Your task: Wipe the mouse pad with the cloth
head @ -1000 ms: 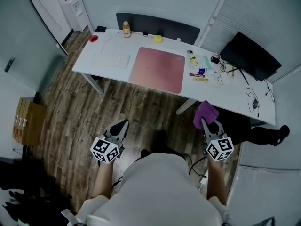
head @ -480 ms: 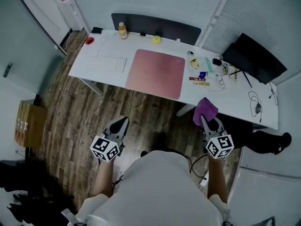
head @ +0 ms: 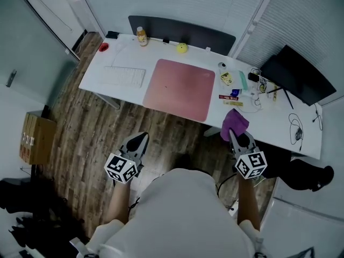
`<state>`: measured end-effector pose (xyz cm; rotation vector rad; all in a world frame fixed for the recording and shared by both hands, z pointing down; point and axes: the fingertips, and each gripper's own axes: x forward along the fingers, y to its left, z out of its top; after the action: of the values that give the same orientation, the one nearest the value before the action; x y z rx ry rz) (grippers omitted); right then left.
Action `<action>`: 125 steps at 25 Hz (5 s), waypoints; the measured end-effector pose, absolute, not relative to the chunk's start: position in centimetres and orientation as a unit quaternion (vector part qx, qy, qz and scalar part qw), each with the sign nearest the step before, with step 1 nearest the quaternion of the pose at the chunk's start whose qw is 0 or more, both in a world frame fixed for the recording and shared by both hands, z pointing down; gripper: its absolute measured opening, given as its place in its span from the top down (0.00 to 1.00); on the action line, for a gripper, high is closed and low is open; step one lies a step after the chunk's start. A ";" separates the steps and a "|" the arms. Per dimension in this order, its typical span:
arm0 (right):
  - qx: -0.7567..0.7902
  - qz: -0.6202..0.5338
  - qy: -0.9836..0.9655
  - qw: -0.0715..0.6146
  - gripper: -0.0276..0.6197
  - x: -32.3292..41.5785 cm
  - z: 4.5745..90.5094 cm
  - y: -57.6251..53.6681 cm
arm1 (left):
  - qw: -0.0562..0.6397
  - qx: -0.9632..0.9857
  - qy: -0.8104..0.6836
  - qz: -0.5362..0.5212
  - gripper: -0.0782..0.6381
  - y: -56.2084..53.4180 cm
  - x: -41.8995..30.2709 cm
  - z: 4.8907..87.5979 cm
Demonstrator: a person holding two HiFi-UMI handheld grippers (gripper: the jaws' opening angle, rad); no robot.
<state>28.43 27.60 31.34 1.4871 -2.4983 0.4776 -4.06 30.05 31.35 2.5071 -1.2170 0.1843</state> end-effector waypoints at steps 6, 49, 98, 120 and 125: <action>0.493 0.168 -0.848 0.099 0.83 30.2 32.3 24.6 | 0.171 0.878 -0.441 0.073 0.87 27.5 -2.4 31.9; 0.556 0.256 -0.773 0.166 0.83 27.2 40.7 16.4 | 0.227 0.905 -0.337 0.129 0.87 12.8 -4.0 39.1; 0.624 0.416 -0.550 0.367 0.83 23.3 69.0 14.9 | 0.339 0.888 -0.250 0.184 0.87 9.0 -10.6 52.4; 0.554 0.432 -0.621 0.347 0.83 11.2 69.1 11.9 | 0.351 0.871 -0.294 0.176 0.87 8.7 -14.7 53.3; 0.529 0.431 -0.643 0.348 0.83 7.8 68.9 11.1 | 0.348 0.871 -0.301 0.173 0.87 8.5 -15.4 53.2</action>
<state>7.81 11.13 68.91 1.3710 -1.6674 1.1186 -15.43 8.49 53.18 2.2578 -0.7804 0.4496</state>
